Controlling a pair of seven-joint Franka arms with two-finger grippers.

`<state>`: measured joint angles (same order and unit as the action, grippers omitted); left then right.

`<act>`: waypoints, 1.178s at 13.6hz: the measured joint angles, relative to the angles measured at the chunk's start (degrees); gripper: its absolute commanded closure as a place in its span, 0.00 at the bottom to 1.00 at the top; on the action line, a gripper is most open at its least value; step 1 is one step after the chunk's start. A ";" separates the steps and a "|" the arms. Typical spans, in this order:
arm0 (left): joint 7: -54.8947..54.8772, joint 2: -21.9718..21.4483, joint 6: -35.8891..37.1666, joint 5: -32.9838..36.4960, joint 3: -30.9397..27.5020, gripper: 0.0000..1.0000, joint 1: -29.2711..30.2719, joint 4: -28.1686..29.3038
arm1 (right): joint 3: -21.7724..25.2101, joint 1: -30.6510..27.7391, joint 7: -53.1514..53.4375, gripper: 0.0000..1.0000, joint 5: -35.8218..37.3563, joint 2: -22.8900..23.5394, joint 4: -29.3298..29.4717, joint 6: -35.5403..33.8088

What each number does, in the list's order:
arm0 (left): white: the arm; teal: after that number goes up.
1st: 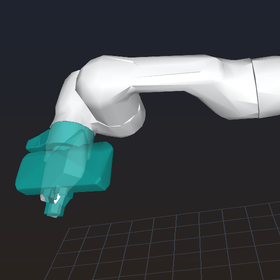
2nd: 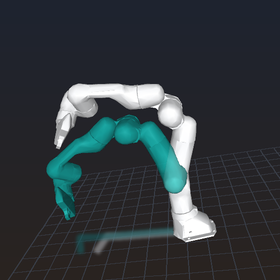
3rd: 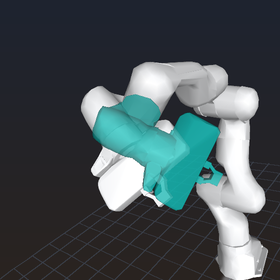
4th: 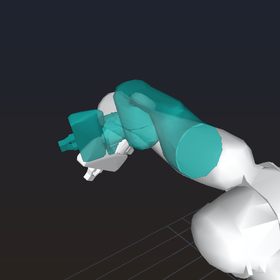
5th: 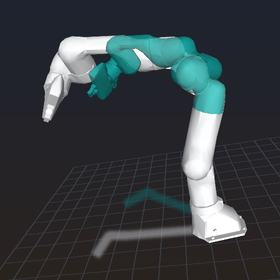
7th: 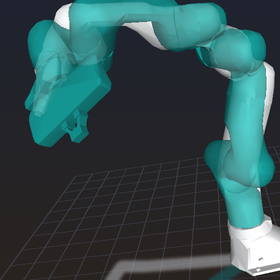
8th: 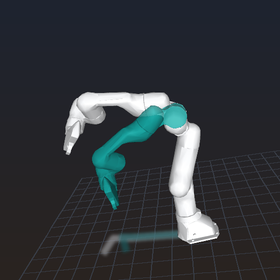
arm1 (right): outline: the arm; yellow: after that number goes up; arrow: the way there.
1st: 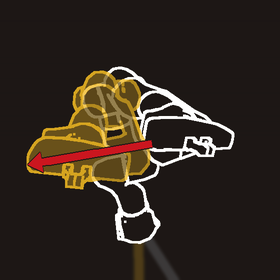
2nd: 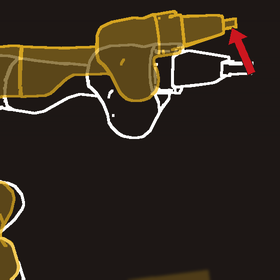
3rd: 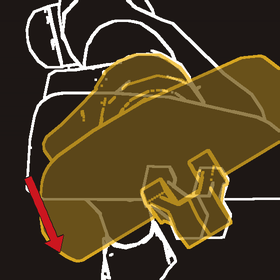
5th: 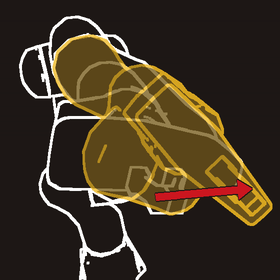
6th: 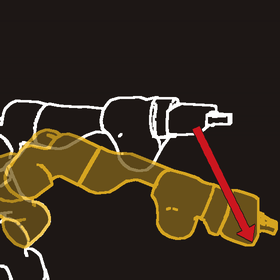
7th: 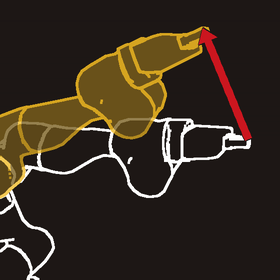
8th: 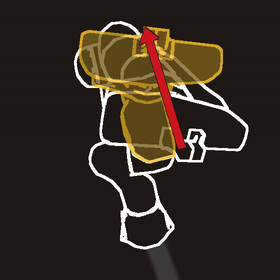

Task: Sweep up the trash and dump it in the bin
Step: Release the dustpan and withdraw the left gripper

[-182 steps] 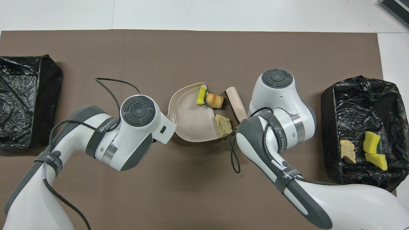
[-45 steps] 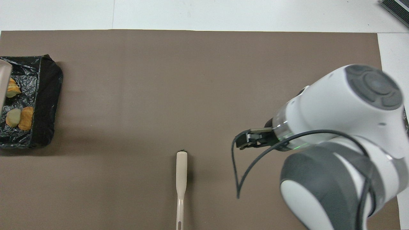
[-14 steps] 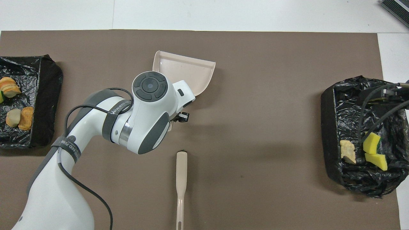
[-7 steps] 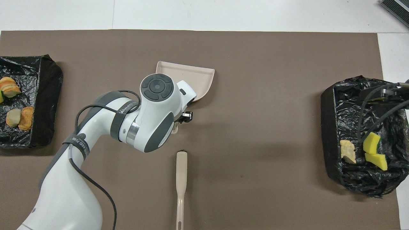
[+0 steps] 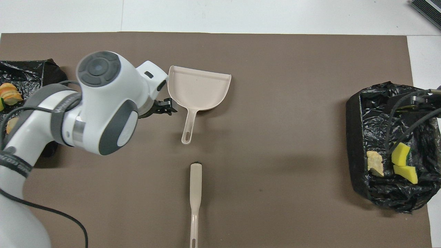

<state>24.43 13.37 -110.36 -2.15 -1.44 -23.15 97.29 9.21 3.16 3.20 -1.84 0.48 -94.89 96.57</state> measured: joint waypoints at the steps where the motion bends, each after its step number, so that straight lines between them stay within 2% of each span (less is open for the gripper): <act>1: -2.81 -1.46 2.09 0.02 -0.05 0.00 2.23 -0.48 | 0.00 0.00 0.00 0.00 0.00 0.00 0.00 0.00; 6: -22.69 -9.75 12.13 -0.01 -0.28 0.00 12.78 -1.04 | 0.00 0.00 0.00 0.00 0.00 0.00 0.00 0.00; 9: -30.72 -13.08 17.74 0.00 -0.60 0.00 15.81 -1.72 | 0.00 0.00 0.00 0.00 0.00 0.00 0.00 0.00; 12: -32.07 -16.15 20.46 0.00 -0.85 0.00 18.40 -2.72 | 0.00 0.00 0.00 0.00 0.00 0.00 0.00 0.00; 16: -28.92 -16.78 22.66 0.00 -0.23 0.00 18.36 -3.67 | 0.00 0.00 0.00 0.00 0.00 0.00 0.00 0.00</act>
<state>-4.49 -3.40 -87.70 -2.15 -1.66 -4.79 93.61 9.21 3.16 3.20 -1.84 0.48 -94.88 96.57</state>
